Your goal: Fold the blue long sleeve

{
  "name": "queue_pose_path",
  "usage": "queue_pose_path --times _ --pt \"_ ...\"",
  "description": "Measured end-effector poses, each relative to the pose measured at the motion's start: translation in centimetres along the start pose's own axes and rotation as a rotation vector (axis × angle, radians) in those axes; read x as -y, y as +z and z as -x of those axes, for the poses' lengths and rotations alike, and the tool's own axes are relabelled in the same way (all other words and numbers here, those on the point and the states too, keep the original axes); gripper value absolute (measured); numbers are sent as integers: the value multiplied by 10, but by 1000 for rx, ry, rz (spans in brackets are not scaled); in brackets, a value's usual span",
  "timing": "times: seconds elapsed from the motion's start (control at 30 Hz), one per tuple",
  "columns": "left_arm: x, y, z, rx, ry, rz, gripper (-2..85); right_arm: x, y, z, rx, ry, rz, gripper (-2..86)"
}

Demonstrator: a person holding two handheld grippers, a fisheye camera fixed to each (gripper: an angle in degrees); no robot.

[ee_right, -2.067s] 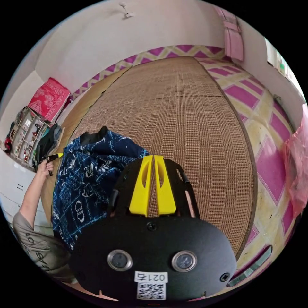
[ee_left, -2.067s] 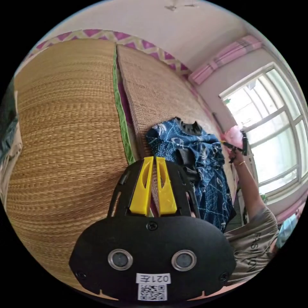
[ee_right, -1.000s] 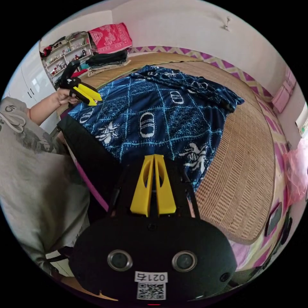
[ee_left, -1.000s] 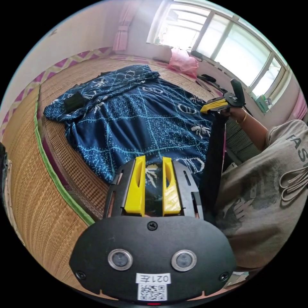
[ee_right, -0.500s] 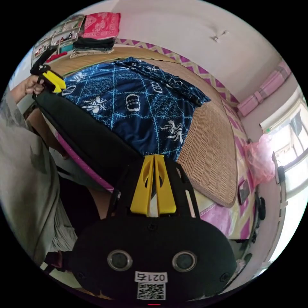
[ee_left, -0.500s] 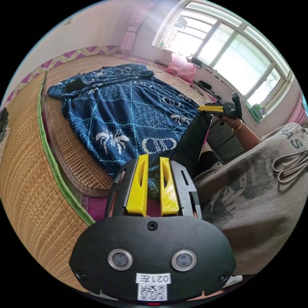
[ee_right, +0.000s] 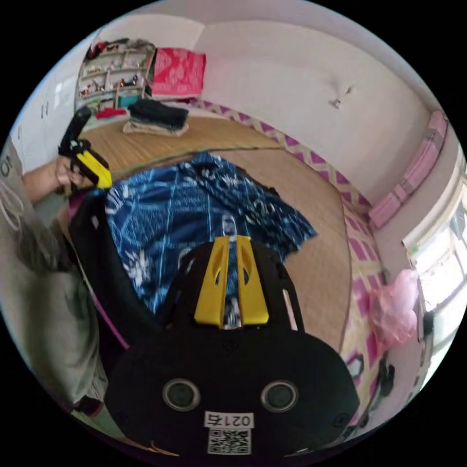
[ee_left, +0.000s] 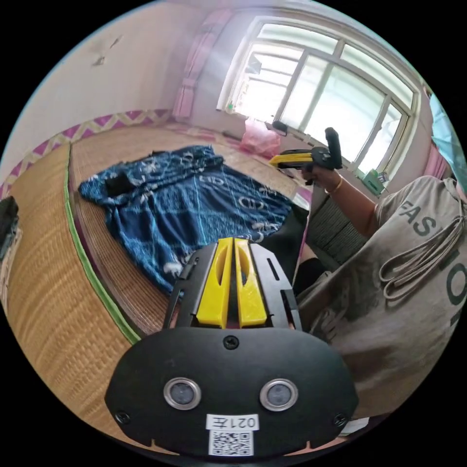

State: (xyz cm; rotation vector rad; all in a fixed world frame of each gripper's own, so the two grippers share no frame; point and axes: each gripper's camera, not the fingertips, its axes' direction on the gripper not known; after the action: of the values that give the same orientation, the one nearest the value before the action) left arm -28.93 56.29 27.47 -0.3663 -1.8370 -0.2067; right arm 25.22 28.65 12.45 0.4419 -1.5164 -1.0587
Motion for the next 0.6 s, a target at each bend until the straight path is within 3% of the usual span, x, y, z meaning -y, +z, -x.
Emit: queue_pose_path --times 0.13,0.27,0.4,0.5,0.6 --pt "44 -20 68 -8 -123 -59 -4 114 69 -9 87 -95 -90 66" --pt "65 -59 92 -64 -151 -100 5 202 156 12 152 -252 1 62" --pt "66 -25 64 -190 -31 250 44 245 201 17 212 -288 86 74" --pt "42 -7 34 -43 27 456 26 259 224 8 154 -291 126 81" --pt "51 -34 39 -6 -3 441 2 261 224 -10 149 -245 132 76"
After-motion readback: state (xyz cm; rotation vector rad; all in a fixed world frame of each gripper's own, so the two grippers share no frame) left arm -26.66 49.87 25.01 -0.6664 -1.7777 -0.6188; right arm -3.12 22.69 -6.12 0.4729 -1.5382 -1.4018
